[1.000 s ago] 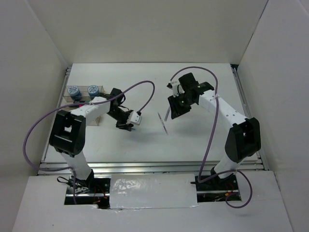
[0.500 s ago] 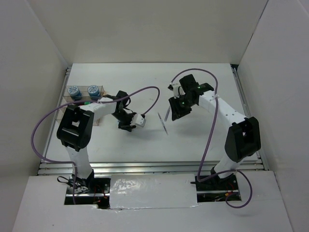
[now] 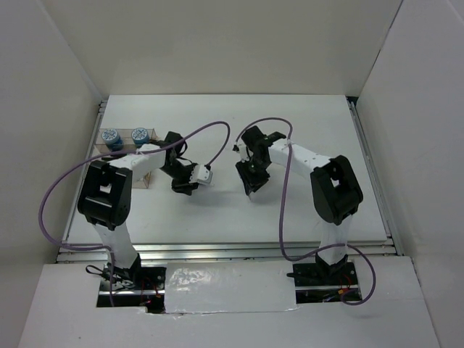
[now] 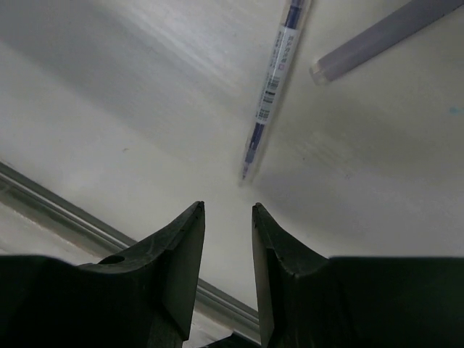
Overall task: Sort the stationery into containers
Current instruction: Pick up the pen from the center of the board.
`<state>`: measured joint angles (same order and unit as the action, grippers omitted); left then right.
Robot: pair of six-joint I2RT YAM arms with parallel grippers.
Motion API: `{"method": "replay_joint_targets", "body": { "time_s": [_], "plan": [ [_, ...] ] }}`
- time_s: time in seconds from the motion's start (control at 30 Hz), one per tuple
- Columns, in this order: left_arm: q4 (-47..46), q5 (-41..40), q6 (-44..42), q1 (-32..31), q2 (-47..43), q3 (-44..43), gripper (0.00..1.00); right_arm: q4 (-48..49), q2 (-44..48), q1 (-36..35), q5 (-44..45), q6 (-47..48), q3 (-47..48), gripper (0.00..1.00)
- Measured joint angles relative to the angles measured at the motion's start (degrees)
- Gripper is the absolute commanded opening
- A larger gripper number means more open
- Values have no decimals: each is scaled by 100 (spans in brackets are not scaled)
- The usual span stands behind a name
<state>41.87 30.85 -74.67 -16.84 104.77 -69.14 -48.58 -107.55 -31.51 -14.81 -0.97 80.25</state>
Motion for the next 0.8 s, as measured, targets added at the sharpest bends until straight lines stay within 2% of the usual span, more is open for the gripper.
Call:
{"method": "replay_joint_targets", "body": {
  "time_s": [0.13, 0.37, 0.8],
  "plan": [
    [85, 216, 179, 83, -166, -363, 57, 28, -376, -15, 120, -109, 157, 39],
    [-216, 391, 461, 232, -369, -612, 58, 35, -955, -61, 415, -240, 411, 40],
    [-186, 61, 457, 175, 382, -887, 56, -17, -1370, -142, 752, -284, 1047, 40]
  ]
}}
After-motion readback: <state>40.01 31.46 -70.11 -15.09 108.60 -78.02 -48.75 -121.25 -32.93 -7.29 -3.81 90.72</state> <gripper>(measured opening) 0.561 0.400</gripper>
